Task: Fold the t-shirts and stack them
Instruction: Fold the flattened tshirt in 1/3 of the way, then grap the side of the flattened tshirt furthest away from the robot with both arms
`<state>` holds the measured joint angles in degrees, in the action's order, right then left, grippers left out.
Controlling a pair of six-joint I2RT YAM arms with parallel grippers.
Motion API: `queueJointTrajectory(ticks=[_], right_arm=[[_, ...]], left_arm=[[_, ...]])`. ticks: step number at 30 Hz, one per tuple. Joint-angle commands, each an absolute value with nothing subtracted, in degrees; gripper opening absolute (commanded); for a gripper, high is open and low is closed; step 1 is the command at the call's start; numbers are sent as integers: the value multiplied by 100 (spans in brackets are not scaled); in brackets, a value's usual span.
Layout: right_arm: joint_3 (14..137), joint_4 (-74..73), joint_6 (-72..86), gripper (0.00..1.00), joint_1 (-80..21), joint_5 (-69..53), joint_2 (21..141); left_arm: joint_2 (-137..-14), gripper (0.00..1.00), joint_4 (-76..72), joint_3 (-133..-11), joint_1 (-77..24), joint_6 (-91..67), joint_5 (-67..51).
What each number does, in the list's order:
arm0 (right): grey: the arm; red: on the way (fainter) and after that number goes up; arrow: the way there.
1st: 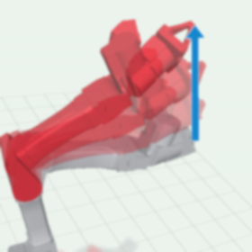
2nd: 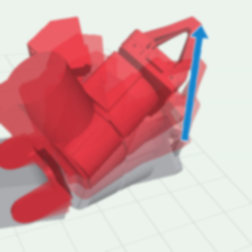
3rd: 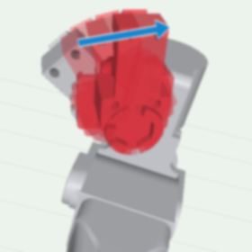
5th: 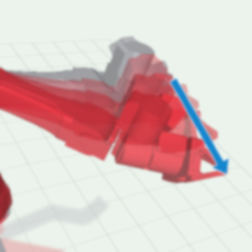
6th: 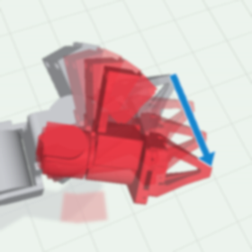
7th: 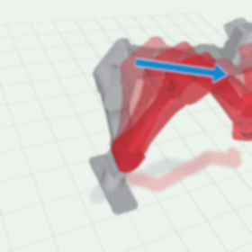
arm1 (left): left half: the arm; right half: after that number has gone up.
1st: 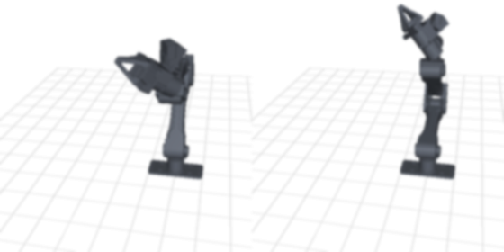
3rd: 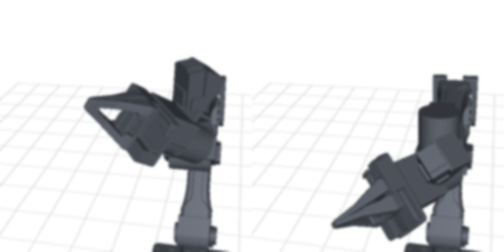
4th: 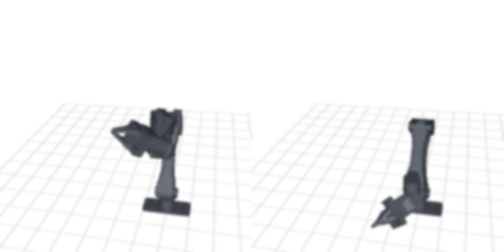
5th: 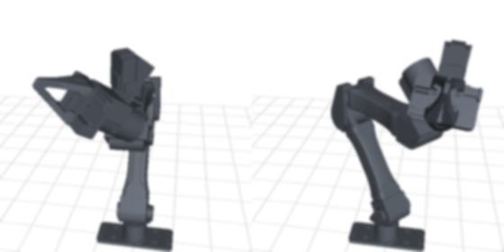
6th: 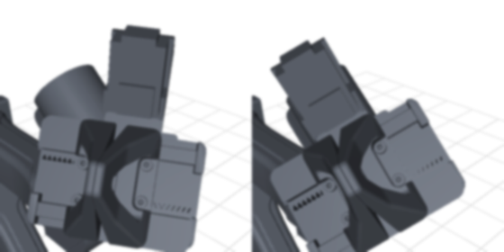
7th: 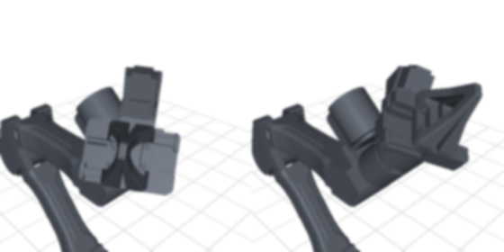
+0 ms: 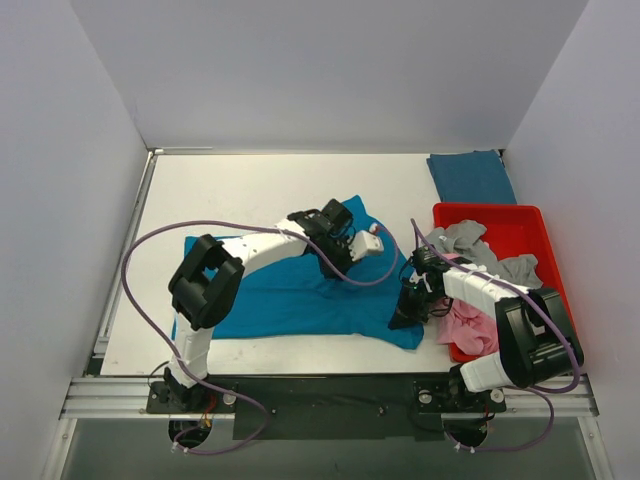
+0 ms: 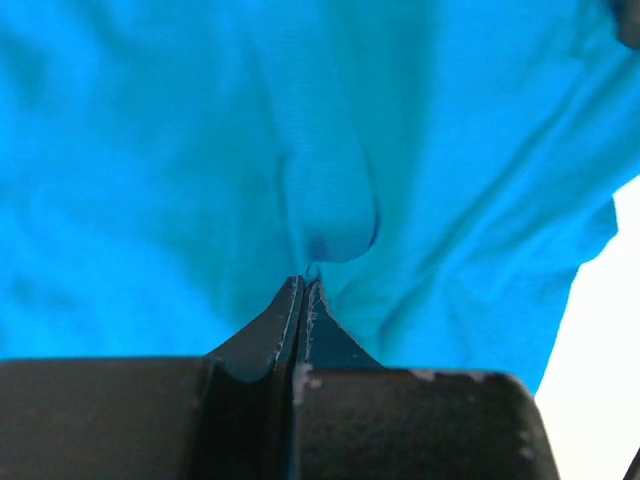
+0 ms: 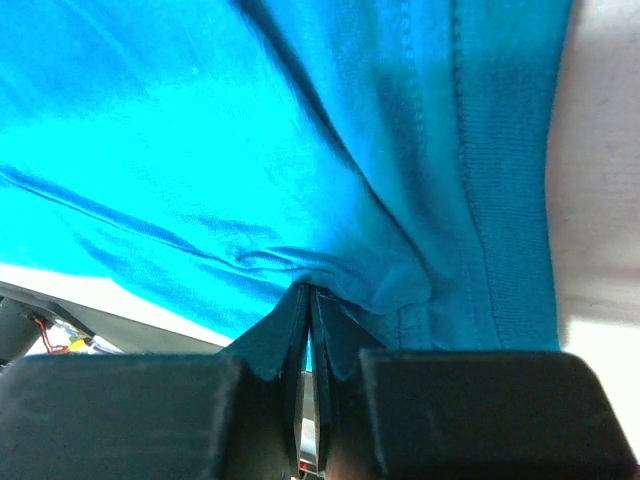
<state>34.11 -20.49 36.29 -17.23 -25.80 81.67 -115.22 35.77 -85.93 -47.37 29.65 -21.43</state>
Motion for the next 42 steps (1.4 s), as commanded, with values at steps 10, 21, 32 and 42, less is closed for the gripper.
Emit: queueJointTrajectory(ticks=[10,21,32,42], right_arm=[[3190,-2689,3560,0,-1696,-1784,8534],[3943,-2997,3095,0,-1845,-2073,8210],[8335,-3392,1907,65,-1565,-2480,9278],[12083,-4227,1573,65,-1406,-1686,13101]], left_arm=[[-11663,0,2812,-8428,-3701,494,-2329],[-11400,39,3260,-8622,-3639,825,-1837],[-10592,63,4745,-9220,-2244,2346,-1996],[-11028,67,5634,-9342,182,4025,-1038]])
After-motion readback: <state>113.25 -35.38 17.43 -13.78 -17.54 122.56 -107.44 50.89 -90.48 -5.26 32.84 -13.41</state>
